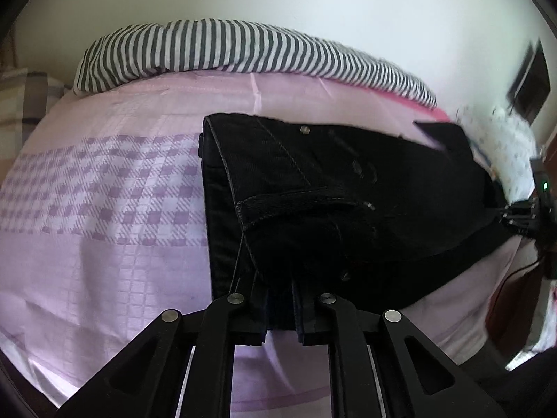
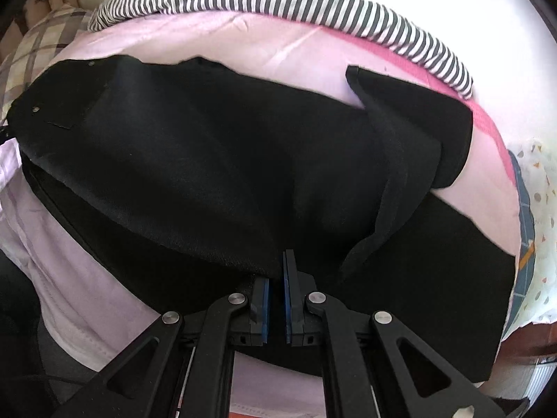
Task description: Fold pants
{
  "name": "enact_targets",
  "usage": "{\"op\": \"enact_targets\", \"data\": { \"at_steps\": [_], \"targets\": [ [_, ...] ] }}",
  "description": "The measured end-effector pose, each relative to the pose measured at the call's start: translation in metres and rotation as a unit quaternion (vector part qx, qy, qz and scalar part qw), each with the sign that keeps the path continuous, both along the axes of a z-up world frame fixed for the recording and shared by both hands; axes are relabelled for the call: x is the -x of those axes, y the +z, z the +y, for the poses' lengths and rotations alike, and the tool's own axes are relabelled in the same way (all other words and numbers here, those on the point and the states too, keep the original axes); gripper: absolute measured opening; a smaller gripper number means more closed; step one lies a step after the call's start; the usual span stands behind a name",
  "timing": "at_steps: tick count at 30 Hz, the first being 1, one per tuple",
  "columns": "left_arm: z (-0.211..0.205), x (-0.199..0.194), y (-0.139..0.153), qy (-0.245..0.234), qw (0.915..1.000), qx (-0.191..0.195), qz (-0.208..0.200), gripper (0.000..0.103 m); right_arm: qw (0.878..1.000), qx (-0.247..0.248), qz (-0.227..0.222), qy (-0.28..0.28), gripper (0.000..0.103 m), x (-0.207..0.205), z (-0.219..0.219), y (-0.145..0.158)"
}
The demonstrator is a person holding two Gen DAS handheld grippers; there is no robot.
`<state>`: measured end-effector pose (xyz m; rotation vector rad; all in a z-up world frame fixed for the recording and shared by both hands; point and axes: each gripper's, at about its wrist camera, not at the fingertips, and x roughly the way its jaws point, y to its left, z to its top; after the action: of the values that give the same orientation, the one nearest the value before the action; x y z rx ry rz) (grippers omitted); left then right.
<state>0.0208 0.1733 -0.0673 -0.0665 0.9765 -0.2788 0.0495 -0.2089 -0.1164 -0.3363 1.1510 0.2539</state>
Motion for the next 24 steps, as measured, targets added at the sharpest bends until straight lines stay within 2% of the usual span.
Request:
{"op": "enact_targets", "data": {
  "at_steps": [2,6,9,12,13,14,16,18,20,21,23,24],
  "targets": [
    [-0.004,0.0,-0.003,-0.009,0.9996,-0.024,0.009,0.018,1.0,0.006,0.005,-0.002,0.006,0.0,0.0,-0.008],
    [-0.012,0.0,-0.014,-0.033,0.9968,-0.063,0.037,0.02,1.0,-0.015,0.009,-0.02,0.009,-0.001,-0.007,-0.008],
    [-0.011,0.0,-0.011,-0.028,0.9965,-0.061,0.049,0.024,0.999,-0.021,0.006,-0.027,0.011,0.0,-0.007,-0.007],
    [-0.001,0.001,-0.007,-0.023,0.9962,-0.047,0.07,0.032,0.999,-0.034,0.004,-0.033,0.02,0.001,-0.008,-0.004],
    [0.002,0.003,-0.005,-0.023,0.996,-0.047,0.072,0.038,0.999,-0.039,0.001,-0.032,0.024,0.004,-0.008,-0.003],
    [0.006,0.005,-0.004,-0.017,0.9954,-0.056,0.076,0.05,0.999,-0.041,0.001,-0.031,0.028,0.006,-0.008,-0.002],
    [0.013,0.011,-0.001,0.007,0.9939,-0.075,0.08,0.061,0.999,-0.044,-0.002,-0.032,0.031,0.009,-0.008,0.0],
    [0.025,0.018,0.006,0.024,0.9949,-0.043,0.088,0.061,0.998,-0.051,-0.005,-0.033,0.036,0.015,-0.008,0.003],
    [0.041,0.026,0.014,0.06,0.9922,0.031,0.105,0.061,0.997,-0.062,-0.006,-0.036,0.046,0.018,-0.007,0.008],
    [0.046,0.028,0.015,0.074,0.9896,0.056,0.11,0.061,0.997,-0.07,-0.011,-0.038,0.048,0.021,-0.007,0.012],
    [0.059,0.035,0.015,0.117,0.9731,0.151,0.129,0.061,0.995,-0.087,-0.019,-0.042,0.054,0.027,-0.006,0.022],
    [0.061,0.035,0.014,0.13,0.9656,0.181,0.135,0.061,0.994,-0.099,-0.026,-0.043,0.054,0.03,-0.006,0.028]
  ]
}}
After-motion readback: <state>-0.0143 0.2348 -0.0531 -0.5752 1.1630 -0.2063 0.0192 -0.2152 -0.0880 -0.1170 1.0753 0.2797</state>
